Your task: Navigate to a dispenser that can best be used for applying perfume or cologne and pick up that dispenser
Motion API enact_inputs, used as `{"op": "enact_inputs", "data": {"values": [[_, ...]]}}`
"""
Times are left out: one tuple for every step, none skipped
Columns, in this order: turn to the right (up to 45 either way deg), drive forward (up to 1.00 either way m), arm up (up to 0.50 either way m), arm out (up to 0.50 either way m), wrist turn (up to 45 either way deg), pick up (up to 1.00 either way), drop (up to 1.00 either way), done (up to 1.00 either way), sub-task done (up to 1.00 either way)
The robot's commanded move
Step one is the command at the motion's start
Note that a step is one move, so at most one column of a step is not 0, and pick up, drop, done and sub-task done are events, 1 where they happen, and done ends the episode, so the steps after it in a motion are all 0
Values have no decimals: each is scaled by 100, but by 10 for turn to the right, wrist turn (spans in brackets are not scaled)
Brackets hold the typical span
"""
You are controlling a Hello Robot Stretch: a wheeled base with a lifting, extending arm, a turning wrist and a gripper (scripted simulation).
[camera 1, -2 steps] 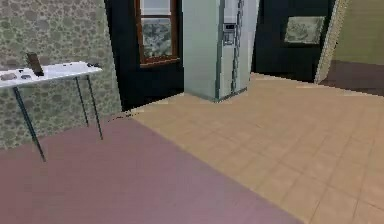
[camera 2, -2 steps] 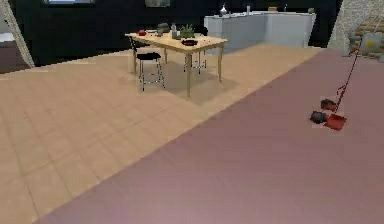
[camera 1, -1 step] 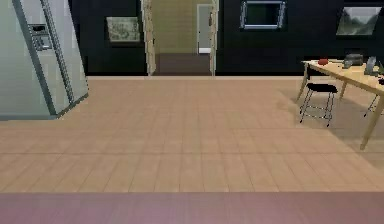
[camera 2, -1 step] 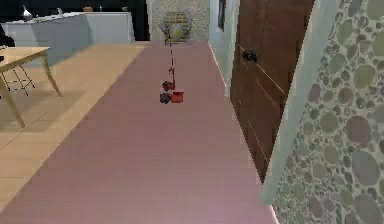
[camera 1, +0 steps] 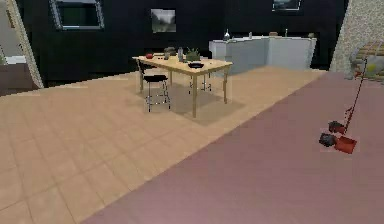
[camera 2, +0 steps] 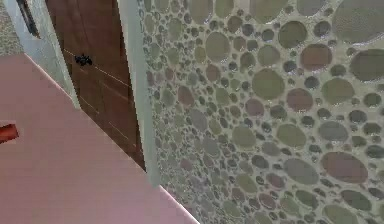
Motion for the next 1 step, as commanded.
{"op": "enact_inputs", "data": {"values": [[210,0,0,0,0,0,0,0,0]]}}
